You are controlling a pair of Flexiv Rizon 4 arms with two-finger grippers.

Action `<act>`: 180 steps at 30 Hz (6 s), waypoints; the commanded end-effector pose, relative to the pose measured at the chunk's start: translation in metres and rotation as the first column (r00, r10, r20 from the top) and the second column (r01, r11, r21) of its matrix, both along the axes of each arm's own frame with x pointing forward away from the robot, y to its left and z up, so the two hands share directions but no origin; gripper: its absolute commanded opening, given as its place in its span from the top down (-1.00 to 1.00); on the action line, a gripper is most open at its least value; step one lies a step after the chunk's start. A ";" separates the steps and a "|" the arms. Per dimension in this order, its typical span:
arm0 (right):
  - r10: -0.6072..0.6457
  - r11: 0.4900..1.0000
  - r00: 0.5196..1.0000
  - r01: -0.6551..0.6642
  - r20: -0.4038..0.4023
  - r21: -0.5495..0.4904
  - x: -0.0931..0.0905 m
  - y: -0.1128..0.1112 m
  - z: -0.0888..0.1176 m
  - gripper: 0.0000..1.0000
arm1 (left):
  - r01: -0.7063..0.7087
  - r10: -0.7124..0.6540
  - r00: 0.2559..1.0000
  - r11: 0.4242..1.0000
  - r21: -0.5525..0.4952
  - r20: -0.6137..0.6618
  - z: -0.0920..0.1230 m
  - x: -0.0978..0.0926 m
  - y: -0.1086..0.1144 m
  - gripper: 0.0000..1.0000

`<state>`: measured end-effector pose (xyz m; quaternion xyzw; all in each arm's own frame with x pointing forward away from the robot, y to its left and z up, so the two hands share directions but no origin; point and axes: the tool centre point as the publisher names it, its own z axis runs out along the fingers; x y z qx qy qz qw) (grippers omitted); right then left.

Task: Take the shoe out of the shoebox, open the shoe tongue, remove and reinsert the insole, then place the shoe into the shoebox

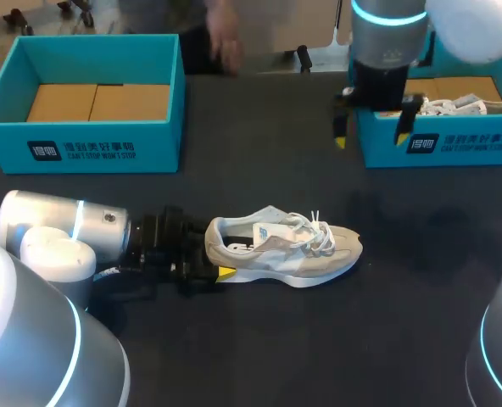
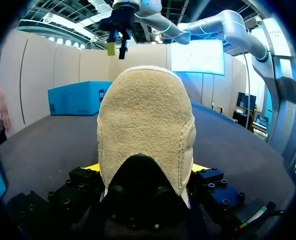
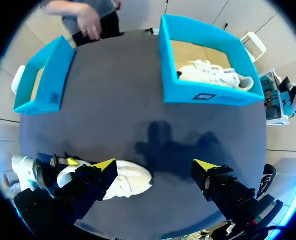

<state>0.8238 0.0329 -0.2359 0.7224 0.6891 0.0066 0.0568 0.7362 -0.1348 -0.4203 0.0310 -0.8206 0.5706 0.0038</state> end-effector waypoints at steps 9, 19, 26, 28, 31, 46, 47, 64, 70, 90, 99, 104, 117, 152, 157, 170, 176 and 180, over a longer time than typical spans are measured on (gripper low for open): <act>-0.025 1.000 0.999 0.026 0.023 -0.010 -0.076 0.077 -0.002 -1.00 | 0.000 0.000 1.000 1.000 0.002 -0.001 0.001 0.000 -0.001 1.00; -0.023 0.999 1.000 0.023 0.011 0.036 -0.107 0.131 -0.008 -1.00 | 0.000 0.000 1.000 1.000 0.002 -0.001 0.001 0.000 -0.001 1.00; 0.038 0.999 0.999 -0.037 -0.023 0.014 -0.105 0.140 -0.009 -1.00 | 0.000 0.000 1.000 1.000 0.002 -0.001 0.001 0.000 -0.001 1.00; 0.038 0.999 0.999 -0.037 -0.023 0.014 -0.105 0.140 -0.009 -1.00 | 0.000 0.000 1.000 1.000 0.002 -0.001 0.001 0.000 -0.001 1.00; 0.038 0.999 0.999 -0.037 -0.023 0.014 -0.105 0.140 -0.009 -1.00 | 0.000 0.000 1.000 1.000 0.002 -0.001 0.001 0.000 -0.001 1.00; 0.018 0.999 1.000 -0.018 0.001 -0.039 -0.103 0.148 -0.029 -1.00 | 0.000 0.000 1.000 1.000 0.002 -0.001 0.001 0.000 -0.001 1.00; 0.020 0.999 1.000 -0.020 0.005 -0.039 -0.103 0.150 -0.033 -1.00 | 0.000 0.000 1.000 1.000 0.002 -0.001 0.001 0.000 -0.001 1.00; -0.042 0.998 0.999 0.042 0.000 -0.050 -0.106 0.157 -0.065 -1.00 | 0.000 0.000 1.000 1.000 0.002 -0.001 0.001 0.000 -0.001 1.00; -0.042 0.998 0.999 0.042 0.000 -0.050 -0.106 0.157 -0.065 -1.00 | 0.000 0.000 1.000 1.000 0.002 -0.001 0.001 0.000 -0.001 1.00; -0.066 0.990 0.995 0.075 0.074 -0.123 -0.104 0.179 -0.094 -1.00 | 0.000 0.000 1.000 1.000 0.002 -0.001 0.001 0.000 -0.001 1.00; -0.086 0.985 0.995 0.094 0.057 -0.147 -0.104 0.184 -0.098 -1.00 | 0.000 0.000 1.000 1.000 0.002 -0.001 0.001 0.000 -0.001 1.00; -0.086 0.985 0.995 0.094 0.057 -0.147 -0.104 0.184 -0.098 -1.00 | 0.000 0.000 1.000 1.000 0.002 -0.001 0.001 0.000 -0.001 1.00; -0.128 0.966 0.989 0.142 0.077 -0.218 -0.097 0.180 -0.118 -1.00 | 0.000 0.000 1.000 1.000 0.002 -0.001 0.001 0.000 -0.001 1.00; -0.279 0.897 0.946 0.318 0.165 -0.306 -0.103 0.134 -0.077 0.43 | 0.000 0.000 1.000 1.000 0.002 -0.001 0.001 0.000 -0.001 1.00; -0.297 0.912 0.944 0.326 0.147 -0.250 -0.103 0.126 -0.080 1.00 | 0.000 0.000 1.000 1.000 0.002 -0.001 0.001 0.000 -0.001 1.00; -0.296 0.925 0.948 0.315 0.117 -0.212 -0.102 0.075 -0.095 1.00 | 0.000 0.000 1.000 1.000 0.002 -0.001 0.001 0.000 -0.001 1.00; -0.292 0.928 0.950 0.308 0.106 -0.207 -0.101 0.050 -0.102 1.00 | 0.000 0.000 1.000 1.000 0.002 -0.001 0.001 0.000 -0.001 1.00; -0.285 0.932 0.954 0.300 0.097 -0.203 -0.099 0.036 -0.109 1.00 | 0.000 0.000 1.000 1.000 0.002 -0.001 0.001 0.000 -0.001 1.00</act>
